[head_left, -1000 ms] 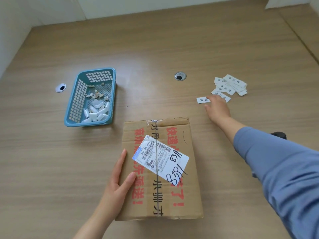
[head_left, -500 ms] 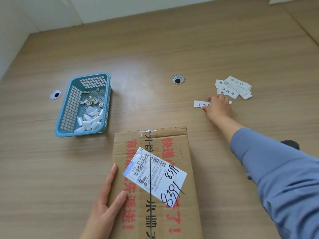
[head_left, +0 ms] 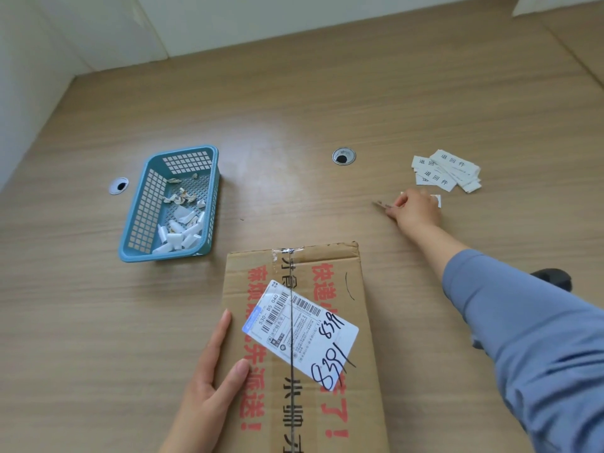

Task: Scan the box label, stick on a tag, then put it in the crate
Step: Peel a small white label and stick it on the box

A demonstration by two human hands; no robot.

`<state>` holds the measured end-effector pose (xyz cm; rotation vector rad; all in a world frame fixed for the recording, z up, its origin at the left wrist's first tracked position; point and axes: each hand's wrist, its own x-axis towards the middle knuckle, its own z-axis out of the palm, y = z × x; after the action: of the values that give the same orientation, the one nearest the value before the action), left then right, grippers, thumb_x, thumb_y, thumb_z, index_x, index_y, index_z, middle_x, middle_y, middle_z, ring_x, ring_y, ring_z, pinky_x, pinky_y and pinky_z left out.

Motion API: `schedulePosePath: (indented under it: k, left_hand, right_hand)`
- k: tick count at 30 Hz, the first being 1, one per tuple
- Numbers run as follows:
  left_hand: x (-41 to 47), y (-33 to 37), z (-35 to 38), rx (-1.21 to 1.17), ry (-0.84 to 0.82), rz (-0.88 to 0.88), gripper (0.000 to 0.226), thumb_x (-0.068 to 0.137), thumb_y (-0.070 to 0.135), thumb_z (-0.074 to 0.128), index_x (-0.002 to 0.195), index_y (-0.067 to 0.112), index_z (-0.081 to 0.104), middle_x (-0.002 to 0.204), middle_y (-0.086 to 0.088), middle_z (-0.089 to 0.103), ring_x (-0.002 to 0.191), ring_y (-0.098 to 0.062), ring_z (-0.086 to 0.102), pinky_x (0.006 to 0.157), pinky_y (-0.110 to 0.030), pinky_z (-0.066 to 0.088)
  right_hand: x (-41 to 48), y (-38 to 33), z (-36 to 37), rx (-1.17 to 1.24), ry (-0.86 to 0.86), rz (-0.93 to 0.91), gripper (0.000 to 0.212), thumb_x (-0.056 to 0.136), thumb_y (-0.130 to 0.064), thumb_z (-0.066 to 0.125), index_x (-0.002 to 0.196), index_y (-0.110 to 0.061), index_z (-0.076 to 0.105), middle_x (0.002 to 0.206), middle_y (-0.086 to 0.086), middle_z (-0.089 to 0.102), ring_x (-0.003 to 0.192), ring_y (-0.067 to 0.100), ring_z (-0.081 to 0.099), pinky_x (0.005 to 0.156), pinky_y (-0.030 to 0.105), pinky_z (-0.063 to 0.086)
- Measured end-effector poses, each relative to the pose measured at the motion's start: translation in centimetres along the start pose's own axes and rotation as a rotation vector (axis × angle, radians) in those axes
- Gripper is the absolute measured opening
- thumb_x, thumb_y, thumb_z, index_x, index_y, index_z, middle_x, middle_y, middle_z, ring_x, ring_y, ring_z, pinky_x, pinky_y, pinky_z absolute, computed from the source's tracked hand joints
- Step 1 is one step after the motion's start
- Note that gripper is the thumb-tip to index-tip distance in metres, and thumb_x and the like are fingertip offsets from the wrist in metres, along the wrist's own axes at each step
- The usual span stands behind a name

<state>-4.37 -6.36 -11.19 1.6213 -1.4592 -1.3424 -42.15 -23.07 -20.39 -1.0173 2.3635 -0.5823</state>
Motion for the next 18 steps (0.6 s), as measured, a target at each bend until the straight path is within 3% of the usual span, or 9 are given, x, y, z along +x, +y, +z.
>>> schedulePosePath:
  k: [4,6,9,11,15,18]
  left_hand:
    - [0.2,-0.3,0.1,0.020,0.014,0.016,0.072,0.087,0.007,0.059,0.122,0.067,0.040,0.115,0.056,0.044,0.113,0.029,0.040,0.083,0.009,0.031]
    - [0.2,-0.5,0.1,0.021,0.005,0.014,0.075,0.089,0.005,0.056,0.117,0.072,0.038,0.112,0.058,0.043,0.110,0.031,0.040,0.082,0.009,0.031]
    - [0.3,-0.8,-0.1,0.042,-0.011,0.029,0.074,0.090,0.009,0.056,0.114,0.077,0.035,0.115,0.059,0.040,0.114,0.031,0.036,0.087,0.009,0.030]
    - [0.2,-0.9,-0.1,0.052,-0.023,0.039,0.071,0.091,0.013,0.056,0.119,0.074,0.034,0.119,0.056,0.041,0.118,0.030,0.033,0.094,0.003,0.030]
    - [0.0,-0.5,-0.2,0.022,-0.047,0.036,0.058,0.090,0.024,0.059,0.127,0.060,0.033,0.136,0.033,0.039,0.120,0.028,0.030,0.109,-0.023,0.028]
    - [-0.1,-0.2,-0.1,0.029,-0.057,0.029,0.057,0.079,0.038,0.054,0.128,0.058,0.031,0.141,0.023,0.039,0.127,0.017,0.035,0.110,-0.024,0.028]
  right_hand:
    - [-2.3,-0.3,-1.4,0.388,0.004,0.039,0.011,0.082,-0.020,0.069,0.085,-0.019,0.058,0.088,-0.002,0.064,0.084,0.018,0.059,0.074,0.029,0.040]
    - [-3.7,-0.9,-2.2,0.542,0.010,0.023,0.011,0.081,-0.019,0.071,0.080,-0.020,0.059,0.080,0.000,0.069,0.075,0.017,0.065,0.074,0.032,0.046]
    - [-6.2,-2.3,-3.4,0.804,-0.044,-0.003,0.009,0.084,-0.013,0.067,0.079,-0.019,0.062,0.081,0.004,0.071,0.056,0.009,0.066,0.061,0.024,0.045]
    - [-8.2,-3.3,-4.0,0.857,-0.091,-0.032,0.008,0.088,-0.013,0.062,0.082,-0.018,0.064,0.078,0.000,0.070,0.049,0.003,0.063,0.057,0.022,0.042]
    - [-11.9,-4.9,-4.6,0.883,-0.184,-0.056,0.012,0.094,-0.015,0.056,0.100,-0.014,0.066,0.086,-0.001,0.071,0.048,0.002,0.063,0.052,0.016,0.042]
    - [-14.0,-5.7,-4.8,0.875,-0.223,-0.056,0.020,0.094,-0.013,0.056,0.111,-0.008,0.065,0.100,0.003,0.069,0.052,0.005,0.065,0.050,0.012,0.043]
